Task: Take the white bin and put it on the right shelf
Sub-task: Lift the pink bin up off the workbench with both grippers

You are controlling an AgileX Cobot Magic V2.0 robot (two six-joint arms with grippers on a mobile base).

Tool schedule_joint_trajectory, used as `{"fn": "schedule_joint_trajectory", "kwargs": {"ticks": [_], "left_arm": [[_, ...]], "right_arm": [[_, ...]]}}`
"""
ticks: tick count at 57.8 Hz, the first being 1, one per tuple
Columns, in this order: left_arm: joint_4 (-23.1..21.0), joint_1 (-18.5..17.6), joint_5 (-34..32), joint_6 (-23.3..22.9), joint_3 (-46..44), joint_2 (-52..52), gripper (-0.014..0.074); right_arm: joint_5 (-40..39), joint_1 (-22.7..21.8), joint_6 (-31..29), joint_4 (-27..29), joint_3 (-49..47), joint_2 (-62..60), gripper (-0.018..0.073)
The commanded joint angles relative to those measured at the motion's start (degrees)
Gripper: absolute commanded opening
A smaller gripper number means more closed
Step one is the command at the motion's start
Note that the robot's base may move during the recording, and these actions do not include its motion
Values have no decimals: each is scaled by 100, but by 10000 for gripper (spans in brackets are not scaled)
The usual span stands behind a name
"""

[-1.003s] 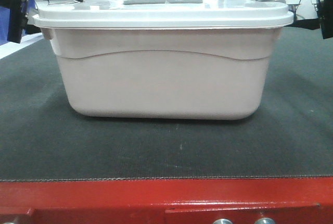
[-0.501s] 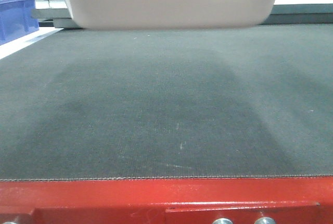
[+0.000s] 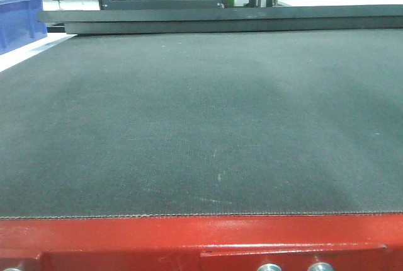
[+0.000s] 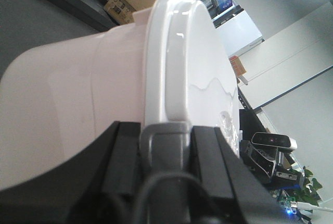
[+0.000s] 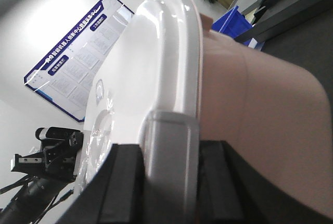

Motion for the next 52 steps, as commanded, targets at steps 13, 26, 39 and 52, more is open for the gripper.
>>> {"fn": "schedule_joint_trajectory", "kwargs": {"ticks": [13,26,39,52], "left_arm": [[-612,-182,1416,-45,-168,-287,-126],[-612,-182,1416,-45,-168,-287,-126],[-612,-182,1416,-45,-168,-287,-126],[-612,-182,1380,-45,-168,-287,-126]], "right_arm": [[1674,166,52,635,-173,-257,60],[1321,166,52,629,-173,-257,60],[791,166,52,629,-173,-257,60],[452,166,52,629,-173,-257,60]]}}
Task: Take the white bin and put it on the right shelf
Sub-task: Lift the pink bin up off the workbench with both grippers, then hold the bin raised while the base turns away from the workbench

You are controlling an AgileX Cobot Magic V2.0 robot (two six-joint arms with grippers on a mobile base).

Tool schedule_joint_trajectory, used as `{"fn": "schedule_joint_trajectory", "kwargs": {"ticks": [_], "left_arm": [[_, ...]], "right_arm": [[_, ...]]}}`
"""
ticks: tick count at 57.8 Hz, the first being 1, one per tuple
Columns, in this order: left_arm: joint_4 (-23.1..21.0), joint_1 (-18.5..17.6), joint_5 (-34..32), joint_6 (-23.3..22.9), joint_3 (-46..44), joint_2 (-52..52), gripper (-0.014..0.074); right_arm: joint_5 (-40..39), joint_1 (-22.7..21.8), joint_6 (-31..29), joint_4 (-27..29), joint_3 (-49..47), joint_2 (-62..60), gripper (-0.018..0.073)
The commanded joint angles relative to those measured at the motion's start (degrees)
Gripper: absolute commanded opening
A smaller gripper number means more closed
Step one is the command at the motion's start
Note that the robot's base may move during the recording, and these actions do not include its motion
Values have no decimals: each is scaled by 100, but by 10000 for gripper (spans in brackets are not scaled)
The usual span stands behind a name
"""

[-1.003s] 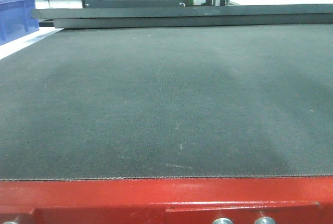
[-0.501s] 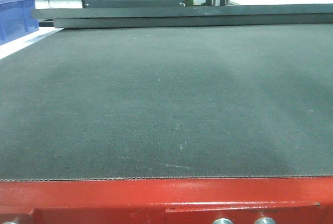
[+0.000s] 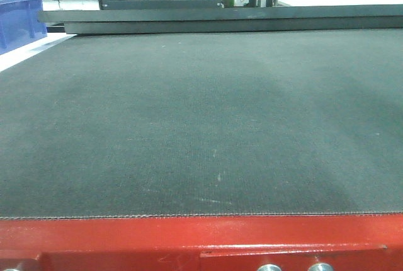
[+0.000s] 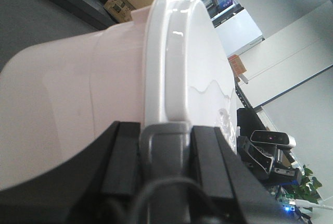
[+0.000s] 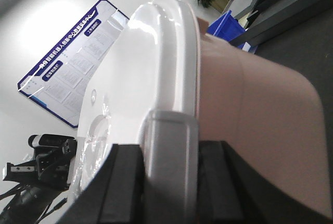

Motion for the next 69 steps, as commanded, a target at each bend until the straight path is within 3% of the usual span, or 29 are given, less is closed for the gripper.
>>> {"fn": "schedule_joint_trajectory", "kwargs": {"ticks": [1,69], "left_arm": [[-612,-182,1373,-45,-168,-287,-126],[-612,-182,1373,-45,-168,-287,-126]], "right_arm": [[658,154,44,616,-182,-257,60],[-660,154,44,616,-182,-246,60]]}}
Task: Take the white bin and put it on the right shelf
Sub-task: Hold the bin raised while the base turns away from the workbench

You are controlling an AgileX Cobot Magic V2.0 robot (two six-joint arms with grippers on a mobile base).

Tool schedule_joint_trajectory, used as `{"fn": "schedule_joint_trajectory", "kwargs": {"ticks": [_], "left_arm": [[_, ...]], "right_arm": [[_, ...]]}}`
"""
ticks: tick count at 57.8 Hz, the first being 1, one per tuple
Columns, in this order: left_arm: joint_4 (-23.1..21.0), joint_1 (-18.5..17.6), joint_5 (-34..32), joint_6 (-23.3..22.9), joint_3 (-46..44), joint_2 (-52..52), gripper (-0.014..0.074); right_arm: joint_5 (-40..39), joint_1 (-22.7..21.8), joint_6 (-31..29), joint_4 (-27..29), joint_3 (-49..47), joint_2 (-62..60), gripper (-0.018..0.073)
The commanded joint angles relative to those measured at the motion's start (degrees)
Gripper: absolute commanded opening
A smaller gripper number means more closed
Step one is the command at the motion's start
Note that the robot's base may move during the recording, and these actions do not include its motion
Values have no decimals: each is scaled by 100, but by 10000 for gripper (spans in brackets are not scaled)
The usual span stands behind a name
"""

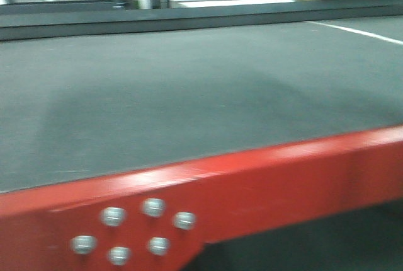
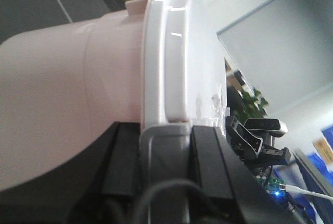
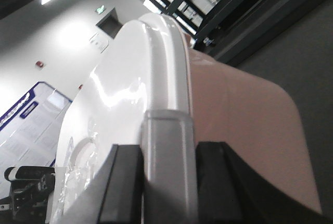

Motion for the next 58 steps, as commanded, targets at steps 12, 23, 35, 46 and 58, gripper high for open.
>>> {"fn": "schedule_joint_trajectory", "kwargs": {"ticks": [12,23,35,46,58], "left_arm": [[-642,-126,1258,21,-178,-287,-126],[-642,-126,1258,21,-178,-287,-126],[-642,-126,1258,21,-178,-287,-126],[-642,-126,1258,21,-178,-287,-126],[-642,-126,1258,21,-178,-287,-126]], "right_arm": [[-21,40,19,483,-182,-234,60],[-21,40,19,483,-182,-234,60],[-21,40,19,483,-182,-234,60],[-21,40,19,483,-182,-234,60],[-21,40,19,483,-182,-234,60]]}}
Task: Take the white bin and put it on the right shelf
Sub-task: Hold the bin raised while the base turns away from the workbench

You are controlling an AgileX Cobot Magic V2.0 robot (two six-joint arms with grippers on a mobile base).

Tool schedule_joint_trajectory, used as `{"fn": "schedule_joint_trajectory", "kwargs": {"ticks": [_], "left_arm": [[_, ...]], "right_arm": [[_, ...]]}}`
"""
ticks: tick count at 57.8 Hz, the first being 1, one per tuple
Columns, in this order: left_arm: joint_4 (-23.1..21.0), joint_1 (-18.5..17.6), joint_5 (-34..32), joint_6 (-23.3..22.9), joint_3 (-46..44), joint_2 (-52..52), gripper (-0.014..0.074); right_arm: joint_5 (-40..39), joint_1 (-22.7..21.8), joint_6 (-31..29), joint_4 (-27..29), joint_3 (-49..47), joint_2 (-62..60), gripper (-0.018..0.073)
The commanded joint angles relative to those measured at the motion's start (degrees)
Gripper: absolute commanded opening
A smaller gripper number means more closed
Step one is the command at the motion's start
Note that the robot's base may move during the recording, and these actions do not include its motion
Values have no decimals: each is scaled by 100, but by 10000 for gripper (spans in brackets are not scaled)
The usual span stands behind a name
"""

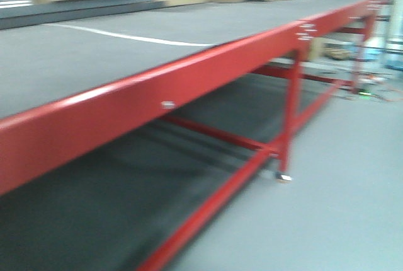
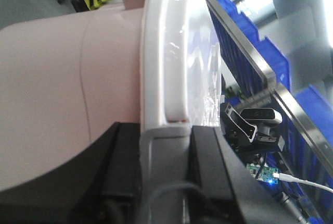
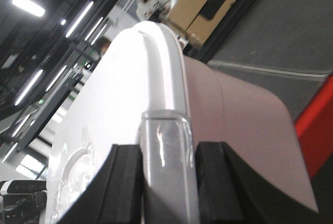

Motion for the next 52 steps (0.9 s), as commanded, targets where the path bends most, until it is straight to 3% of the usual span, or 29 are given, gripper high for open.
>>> {"fn": "schedule_joint_trajectory", "kwargs": {"ticks": [1,52], "left_arm": [[-680,-102,1129,64,-188,-287,-126],[-680,-102,1129,64,-188,-287,-126]], "right_arm": [[178,40,19,447,-182,-222,60],[178,40,19,447,-182,-222,60]]}}
